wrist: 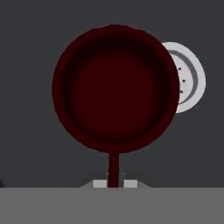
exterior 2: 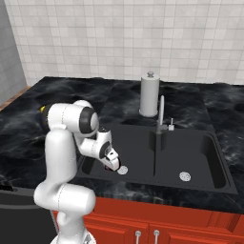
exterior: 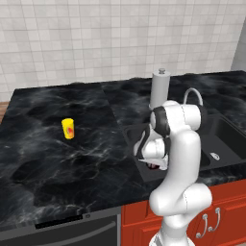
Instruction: Move any existing items from the left basin to the right basin for drying. Then move the cup from the counter to the left basin of the sink for washing.
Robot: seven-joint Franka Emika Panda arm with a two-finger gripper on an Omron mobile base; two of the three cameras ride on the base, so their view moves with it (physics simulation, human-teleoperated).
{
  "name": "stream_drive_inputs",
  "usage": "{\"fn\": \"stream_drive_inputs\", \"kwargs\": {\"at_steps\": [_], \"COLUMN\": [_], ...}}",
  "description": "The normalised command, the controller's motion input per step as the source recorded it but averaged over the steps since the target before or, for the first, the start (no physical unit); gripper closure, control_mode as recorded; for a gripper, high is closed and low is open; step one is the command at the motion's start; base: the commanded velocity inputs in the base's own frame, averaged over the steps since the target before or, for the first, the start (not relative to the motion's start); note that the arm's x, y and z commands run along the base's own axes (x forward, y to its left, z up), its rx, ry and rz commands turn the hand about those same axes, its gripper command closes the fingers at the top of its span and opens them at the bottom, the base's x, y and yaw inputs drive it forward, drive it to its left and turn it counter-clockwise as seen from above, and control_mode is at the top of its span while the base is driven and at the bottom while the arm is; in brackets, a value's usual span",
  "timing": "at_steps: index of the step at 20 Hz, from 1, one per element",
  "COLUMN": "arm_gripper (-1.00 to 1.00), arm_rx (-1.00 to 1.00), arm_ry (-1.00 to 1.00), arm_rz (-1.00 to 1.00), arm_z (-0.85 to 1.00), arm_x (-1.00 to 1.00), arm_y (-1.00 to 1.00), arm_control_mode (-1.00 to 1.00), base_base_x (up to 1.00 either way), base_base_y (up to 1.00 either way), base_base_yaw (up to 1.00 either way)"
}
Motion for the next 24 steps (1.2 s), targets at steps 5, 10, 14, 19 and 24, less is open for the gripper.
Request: {"fn": "stream_drive_inputs", "kwargs": {"at_steps": [5,10,14,19,24], "arm_gripper": [1.00,1.00,1.00,1.00,1.00], "arm_rx": [0.00,0.00,0.00,0.00,0.00], "arm_ry": [-0.01,0.00,0.00,0.00,0.00], "arm_rz": [0.00,0.00,0.00,-0.01,-0.02], "arm_z": [0.35,0.34,0.33,0.40,0.45], "arm_x": [-0.02,-0.01,-0.01,-0.02,-0.09], "arm_y": [-0.05,-0.06,-0.06,-0.10,-0.11], "arm_control_mode": [-1.00,-1.00,-1.00,-1.00,-1.00], "base_base_x": [0.00,0.00,0.00,0.00,0.00], "base_base_y": [0.00,0.00,0.00,0.00,0.00], "base_base_yaw": [0.00,0.00,0.00,0.00,0.00]}}
